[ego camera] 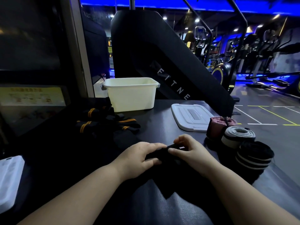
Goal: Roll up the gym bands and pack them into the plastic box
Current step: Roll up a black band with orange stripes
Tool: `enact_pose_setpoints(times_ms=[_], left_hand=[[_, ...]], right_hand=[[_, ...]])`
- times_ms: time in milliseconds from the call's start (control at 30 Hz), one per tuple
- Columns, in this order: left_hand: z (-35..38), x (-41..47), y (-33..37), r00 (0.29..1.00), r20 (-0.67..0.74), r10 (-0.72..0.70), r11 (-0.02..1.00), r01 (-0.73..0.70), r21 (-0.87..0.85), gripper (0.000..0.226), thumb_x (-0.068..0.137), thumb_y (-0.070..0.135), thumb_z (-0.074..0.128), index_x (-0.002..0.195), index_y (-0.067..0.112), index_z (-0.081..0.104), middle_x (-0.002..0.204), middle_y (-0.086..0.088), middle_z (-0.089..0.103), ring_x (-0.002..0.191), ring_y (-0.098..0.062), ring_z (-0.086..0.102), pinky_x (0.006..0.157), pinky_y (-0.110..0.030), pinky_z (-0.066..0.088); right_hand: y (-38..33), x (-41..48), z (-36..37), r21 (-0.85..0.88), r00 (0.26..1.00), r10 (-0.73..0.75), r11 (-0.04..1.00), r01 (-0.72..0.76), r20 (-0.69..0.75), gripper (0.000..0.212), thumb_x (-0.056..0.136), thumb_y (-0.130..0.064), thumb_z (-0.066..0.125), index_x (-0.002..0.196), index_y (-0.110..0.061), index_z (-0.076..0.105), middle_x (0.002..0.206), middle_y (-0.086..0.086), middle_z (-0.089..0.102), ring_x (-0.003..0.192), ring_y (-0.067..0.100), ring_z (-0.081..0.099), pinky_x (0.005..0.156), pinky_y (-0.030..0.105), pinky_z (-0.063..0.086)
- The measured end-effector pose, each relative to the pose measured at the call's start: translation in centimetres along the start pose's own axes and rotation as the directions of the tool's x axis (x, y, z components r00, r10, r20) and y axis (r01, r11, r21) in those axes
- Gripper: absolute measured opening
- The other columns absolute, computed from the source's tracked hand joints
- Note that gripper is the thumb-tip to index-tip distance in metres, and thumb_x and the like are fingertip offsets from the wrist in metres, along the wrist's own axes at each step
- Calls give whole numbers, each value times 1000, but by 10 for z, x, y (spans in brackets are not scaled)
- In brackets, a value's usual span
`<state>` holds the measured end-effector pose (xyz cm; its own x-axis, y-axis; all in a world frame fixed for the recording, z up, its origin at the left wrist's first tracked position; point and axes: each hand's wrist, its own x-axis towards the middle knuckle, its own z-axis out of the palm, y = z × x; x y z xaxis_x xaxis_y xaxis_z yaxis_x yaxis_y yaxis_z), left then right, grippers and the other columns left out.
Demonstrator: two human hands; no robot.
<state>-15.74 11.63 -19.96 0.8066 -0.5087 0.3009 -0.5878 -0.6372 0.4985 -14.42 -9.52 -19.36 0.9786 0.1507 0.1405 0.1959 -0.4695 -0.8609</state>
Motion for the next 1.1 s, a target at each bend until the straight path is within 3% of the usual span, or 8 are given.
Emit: enact_pose_setpoints(times_ms=[67, 200, 333, 467, 700, 867, 967, 1100], left_hand=[[0, 0, 1, 998, -64, -5, 1000, 5, 10, 42, 90, 22, 64, 132, 27, 59, 114, 25, 58, 106, 16, 47, 90, 0, 32], [3, 1, -3, 976, -160, -148, 983, 127, -135, 31, 91, 17, 65, 121, 27, 64, 111, 15, 68, 106, 9, 58, 95, -12, 43], [0, 3, -3, 919, -253, -302, 933, 230, -277, 21, 91, 14, 66, 102, 31, 63, 95, 16, 68, 89, 13, 61, 81, -5, 43], [-2, 6, 0, 875, -252, -414, 841, 261, -474, 22, 88, 10, 69, 91, 30, 60, 92, 7, 69, 87, -7, 65, 82, -22, 50], [-7, 7, 10, 884, -41, -467, 380, 159, -911, 34, 94, -1, 54, 122, 14, 44, 110, -11, 63, 90, -21, 68, 62, -34, 56], [-13, 6, 6, 916, -14, -402, 332, 132, -934, 40, 88, -2, 57, 119, 22, 49, 109, -10, 65, 92, -24, 68, 68, -42, 58], [-16, 7, 1, 916, -25, -400, 314, 111, -943, 57, 74, 2, 61, 129, 15, 52, 117, -18, 65, 103, -34, 66, 88, -54, 53], [-21, 4, 6, 912, 34, -409, 262, 153, -953, 57, 73, 13, 64, 129, 12, 52, 112, -18, 66, 95, -31, 68, 79, -47, 57]], right_hand=[[1, -1, -1, 99, 1000, 14, 995, -16, 14, 25, 79, -36, 76, 97, -26, 63, 99, -5, 70, 90, 8, 65, 87, 25, 49], [0, -5, -4, 326, 991, 4, 944, -47, 133, 50, 69, -49, 80, 110, -26, 64, 110, -5, 68, 98, 5, 64, 92, 27, 49], [3, -2, -4, 304, 990, 3, 951, -47, 143, 87, 54, -32, 93, 128, -29, 49, 118, -4, 64, 103, 10, 68, 94, 32, 53], [4, -1, 3, 269, 995, -14, 963, -15, 102, 106, 42, -61, 89, 132, -23, 48, 111, 3, 71, 101, 14, 70, 98, 41, 51], [0, -2, 13, 216, 985, -93, 975, 61, 144, 47, 69, -42, 77, 111, -24, 64, 106, -7, 73, 104, 7, 67, 99, 33, 50], [-5, -2, 13, 210, 985, -133, 972, 108, 111, 13, 89, -23, 68, 95, -14, 61, 72, -14, 65, 71, 1, 60, 68, 17, 46], [-8, -2, 13, 193, 987, -145, 973, 130, 67, 12, 91, -26, 66, 91, -16, 59, 70, -11, 61, 67, 5, 57, 66, 21, 47], [-9, -3, 12, 146, 989, -142, 980, 136, 33, 12, 90, -27, 68, 87, -21, 58, 68, -12, 61, 64, 3, 56, 66, 25, 45]])
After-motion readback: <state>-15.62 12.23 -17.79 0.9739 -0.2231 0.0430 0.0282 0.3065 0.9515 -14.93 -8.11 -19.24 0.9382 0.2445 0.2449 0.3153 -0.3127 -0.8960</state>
